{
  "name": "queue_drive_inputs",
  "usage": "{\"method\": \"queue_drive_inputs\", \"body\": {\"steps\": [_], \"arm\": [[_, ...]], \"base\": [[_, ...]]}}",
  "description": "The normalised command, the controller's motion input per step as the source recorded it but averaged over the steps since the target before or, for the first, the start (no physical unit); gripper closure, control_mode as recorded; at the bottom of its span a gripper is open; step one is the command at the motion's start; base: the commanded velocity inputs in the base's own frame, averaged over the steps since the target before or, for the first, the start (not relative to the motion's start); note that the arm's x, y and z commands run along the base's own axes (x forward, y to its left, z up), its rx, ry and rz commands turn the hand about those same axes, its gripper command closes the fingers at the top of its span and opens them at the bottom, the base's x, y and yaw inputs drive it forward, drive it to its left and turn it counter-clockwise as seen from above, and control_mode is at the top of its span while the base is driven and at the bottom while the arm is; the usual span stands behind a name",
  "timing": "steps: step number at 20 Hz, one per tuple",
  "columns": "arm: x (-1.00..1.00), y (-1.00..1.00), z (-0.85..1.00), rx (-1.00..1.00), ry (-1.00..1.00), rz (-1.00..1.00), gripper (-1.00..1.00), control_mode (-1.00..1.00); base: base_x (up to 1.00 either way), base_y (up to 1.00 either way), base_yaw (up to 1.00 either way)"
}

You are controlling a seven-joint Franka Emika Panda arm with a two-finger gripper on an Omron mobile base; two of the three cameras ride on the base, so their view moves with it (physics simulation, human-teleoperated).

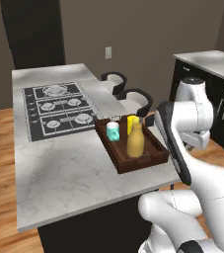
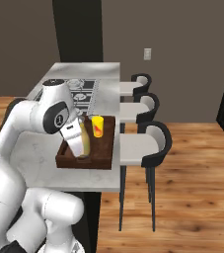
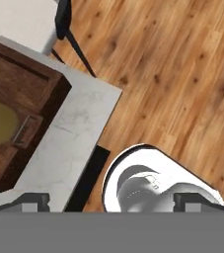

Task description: There is a tray on the dining counter. Grab the cup, mug, and pitcher and place them on the tray. The pitcher may be placed next to the tray if it cannot fit the tray.

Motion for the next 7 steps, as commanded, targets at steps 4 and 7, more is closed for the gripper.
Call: {"method": "queue_drive_inputs", "body": {"steps": [4,7], "arm": [[-0.67,-0.47,0.0,0.0,0.0,-0.05,-1.0,-1.0],[-0.7,-0.55,0.0,0.0,0.0,-0.03,-1.0,-1.0]], "base": [[0.0,0.0,0.0],[0.0,0.0,0.0]]}}
